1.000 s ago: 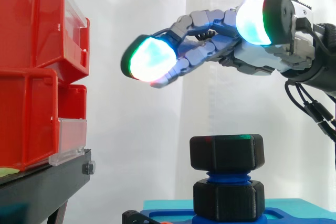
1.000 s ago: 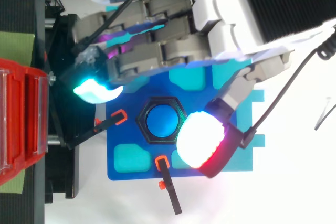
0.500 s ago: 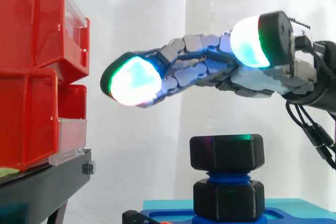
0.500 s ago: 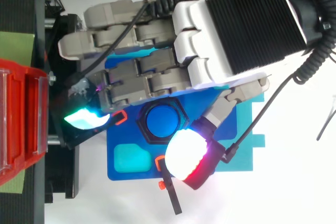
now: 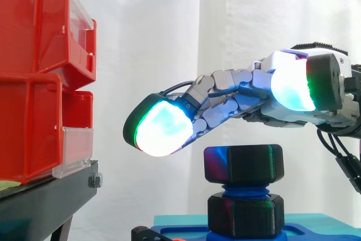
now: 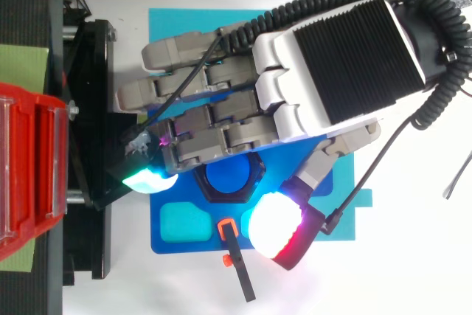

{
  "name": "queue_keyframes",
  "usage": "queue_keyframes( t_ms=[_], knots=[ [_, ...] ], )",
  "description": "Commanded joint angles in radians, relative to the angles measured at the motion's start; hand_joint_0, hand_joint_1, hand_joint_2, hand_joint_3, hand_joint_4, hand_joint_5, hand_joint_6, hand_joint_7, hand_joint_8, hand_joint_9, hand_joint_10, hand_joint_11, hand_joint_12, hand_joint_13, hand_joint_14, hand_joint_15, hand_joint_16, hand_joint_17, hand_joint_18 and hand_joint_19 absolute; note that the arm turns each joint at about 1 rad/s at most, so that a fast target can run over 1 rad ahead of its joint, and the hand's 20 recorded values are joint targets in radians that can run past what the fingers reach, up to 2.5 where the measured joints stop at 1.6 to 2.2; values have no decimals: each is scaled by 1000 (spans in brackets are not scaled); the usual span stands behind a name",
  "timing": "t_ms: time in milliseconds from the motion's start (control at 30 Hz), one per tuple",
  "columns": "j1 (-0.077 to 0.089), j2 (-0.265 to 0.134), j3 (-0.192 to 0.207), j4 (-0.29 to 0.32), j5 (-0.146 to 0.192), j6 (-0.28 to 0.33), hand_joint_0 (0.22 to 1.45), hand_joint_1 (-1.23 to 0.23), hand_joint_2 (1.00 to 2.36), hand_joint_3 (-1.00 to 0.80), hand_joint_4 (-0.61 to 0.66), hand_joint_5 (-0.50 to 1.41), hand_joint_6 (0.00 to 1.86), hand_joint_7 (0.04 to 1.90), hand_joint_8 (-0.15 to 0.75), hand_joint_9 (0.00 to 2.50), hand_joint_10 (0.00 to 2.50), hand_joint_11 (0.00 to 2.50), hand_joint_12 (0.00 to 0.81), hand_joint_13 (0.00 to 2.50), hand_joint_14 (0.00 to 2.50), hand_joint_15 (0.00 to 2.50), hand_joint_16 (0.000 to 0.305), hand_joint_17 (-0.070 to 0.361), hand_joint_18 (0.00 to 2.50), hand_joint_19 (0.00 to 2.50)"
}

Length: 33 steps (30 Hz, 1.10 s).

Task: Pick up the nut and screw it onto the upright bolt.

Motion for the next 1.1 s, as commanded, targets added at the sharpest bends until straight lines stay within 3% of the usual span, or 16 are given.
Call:
queue_keyframes(
  t_ms=[0, 233, 633, 1067],
  knots=[
    [0, 1, -1, -2, -2, 0, 490, -55, 1000, -500, 204, -112, 503, 891, 192, 335, 0, 0, 283, 207, 0, 0, 30, 68, 0, 0],
    [0, 1, -1, -8, -5, 0, 493, -61, 1000, -500, 236, -101, 504, 968, 196, 353, 0, 0, 275, 239, 0, 0, 29, 64, 0, 0],
    [-12, 1, 0, -48, -60, 0, 513, -115, 1000, -500, 253, -65, 505, 1135, 225, 488, 0, 0, 201, 360, 0, 0, 15, 34, 0, 0],
    [-25, 1, 0, -39, -66, 0, 520, -153, 1000, -500, 197, -31, 504, 1335, 230, 579, 0, 0, 187, 434, 0, 0, 14, 30, 65, 0]
  ],
)
